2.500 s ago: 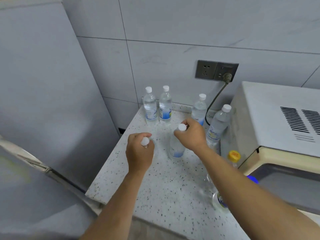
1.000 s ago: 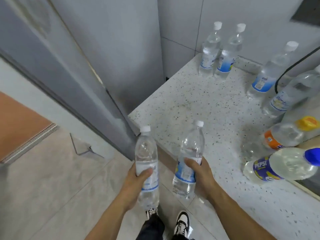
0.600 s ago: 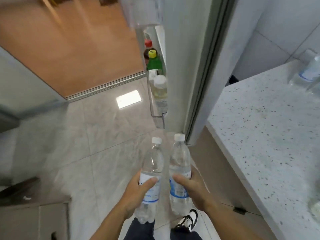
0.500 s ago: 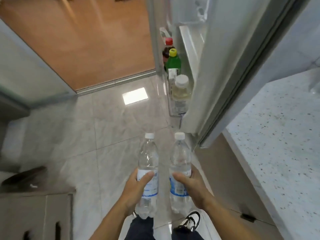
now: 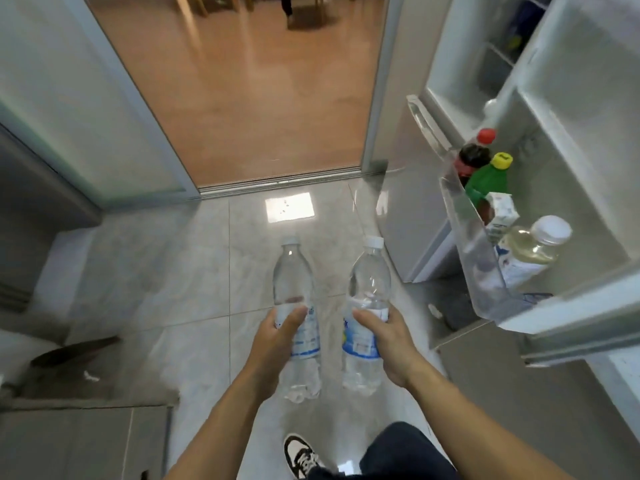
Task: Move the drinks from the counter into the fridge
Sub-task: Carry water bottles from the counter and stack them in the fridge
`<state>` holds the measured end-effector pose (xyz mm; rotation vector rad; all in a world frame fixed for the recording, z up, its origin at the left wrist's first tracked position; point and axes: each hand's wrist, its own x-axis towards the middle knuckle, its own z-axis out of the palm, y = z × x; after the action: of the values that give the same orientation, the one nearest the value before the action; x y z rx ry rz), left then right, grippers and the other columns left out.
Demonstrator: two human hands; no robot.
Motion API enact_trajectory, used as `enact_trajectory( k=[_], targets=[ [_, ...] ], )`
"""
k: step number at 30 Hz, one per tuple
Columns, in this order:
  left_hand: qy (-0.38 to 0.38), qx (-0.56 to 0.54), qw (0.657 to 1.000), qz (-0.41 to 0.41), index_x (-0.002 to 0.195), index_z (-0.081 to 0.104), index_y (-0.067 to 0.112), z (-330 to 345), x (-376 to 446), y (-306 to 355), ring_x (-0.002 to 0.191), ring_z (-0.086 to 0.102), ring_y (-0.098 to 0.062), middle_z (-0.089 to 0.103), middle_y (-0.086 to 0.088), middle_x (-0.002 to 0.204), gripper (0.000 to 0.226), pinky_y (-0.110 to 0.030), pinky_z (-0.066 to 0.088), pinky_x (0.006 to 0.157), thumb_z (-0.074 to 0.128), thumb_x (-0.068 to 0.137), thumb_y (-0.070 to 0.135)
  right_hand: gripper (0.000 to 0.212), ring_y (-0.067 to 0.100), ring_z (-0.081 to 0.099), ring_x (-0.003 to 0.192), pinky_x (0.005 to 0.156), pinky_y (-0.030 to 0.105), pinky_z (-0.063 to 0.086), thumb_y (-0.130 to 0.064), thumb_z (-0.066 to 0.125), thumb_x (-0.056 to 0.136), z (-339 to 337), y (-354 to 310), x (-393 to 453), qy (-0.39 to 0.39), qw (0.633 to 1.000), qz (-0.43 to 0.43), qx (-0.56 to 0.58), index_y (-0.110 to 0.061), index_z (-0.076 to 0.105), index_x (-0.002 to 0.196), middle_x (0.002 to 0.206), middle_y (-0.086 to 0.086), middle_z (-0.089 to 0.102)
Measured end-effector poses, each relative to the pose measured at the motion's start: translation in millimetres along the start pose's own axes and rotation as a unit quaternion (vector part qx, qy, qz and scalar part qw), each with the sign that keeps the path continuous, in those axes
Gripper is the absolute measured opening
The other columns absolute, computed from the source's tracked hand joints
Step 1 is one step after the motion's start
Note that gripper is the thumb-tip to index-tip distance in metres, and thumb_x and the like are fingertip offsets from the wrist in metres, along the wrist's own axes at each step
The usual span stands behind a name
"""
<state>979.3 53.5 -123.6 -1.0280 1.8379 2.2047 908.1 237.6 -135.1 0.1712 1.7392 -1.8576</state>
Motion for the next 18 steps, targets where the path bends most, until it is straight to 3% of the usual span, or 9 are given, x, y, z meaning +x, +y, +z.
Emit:
enact_trajectory(
  k=[5, 10, 15, 18],
  targets=[
    [-0.019, -0.004, 1.0, 0.023, 0.11, 0.064, 0.026, -23, 45, 39, 0.084, 0.076, -0.021, 0.078, 0.001, 0.095, 0.063, -0.029, 0.059, 0.061, 0.068, 0.061, 0.065, 0.053, 0.025, 0.075, 0.091, 0.07, 0.03, 0.059, -0.048, 0.074, 0.068, 37, -27, 48, 0.001, 1.0, -0.015, -0.014, -0.021, 0.067, 0.112, 0.101, 0.007, 0.076],
    [-0.047, 0.01, 0.998, 0.032, 0.112, 0.065, 0.023, -21, 114, 79, 0.086, 0.075, -0.022, 0.077, -0.002, 0.097, 0.055, -0.029, 0.059, 0.063, 0.067, 0.069, 0.059, 0.033, 0.021, 0.074, 0.092, 0.07, 0.027, 0.058, -0.048, 0.076, 0.065, 47, -55, 115, 0.005, 0.999, -0.034, 0.01, -0.038, 0.071, 0.096, 0.098, 0.003, 0.076],
    [-0.064, 0.048, 0.995, 0.053, 0.116, 0.062, 0.018, -2, 202, 144, 0.087, 0.075, -0.024, 0.077, -0.004, 0.098, 0.047, -0.032, 0.061, 0.067, 0.063, 0.082, 0.051, 0.033, 0.022, 0.075, 0.092, 0.071, 0.03, 0.059, -0.052, 0.075, 0.066, 48, -97, 203, 0.027, 0.998, -0.044, 0.036, -0.038, 0.071, 0.096, 0.097, 0.003, 0.076],
    [-0.073, 0.064, 0.994, 0.049, 0.112, 0.061, 0.021, 15, 249, 185, 0.085, 0.075, -0.02, 0.077, 0.0, 0.093, 0.041, -0.03, 0.06, 0.066, 0.063, 0.082, 0.049, 0.039, 0.025, 0.074, 0.095, 0.075, 0.035, 0.06, -0.048, 0.073, 0.073, 42, -129, 249, 0.044, 0.996, -0.044, 0.062, -0.031, 0.069, 0.107, 0.103, 0.007, 0.075]
  ],
)
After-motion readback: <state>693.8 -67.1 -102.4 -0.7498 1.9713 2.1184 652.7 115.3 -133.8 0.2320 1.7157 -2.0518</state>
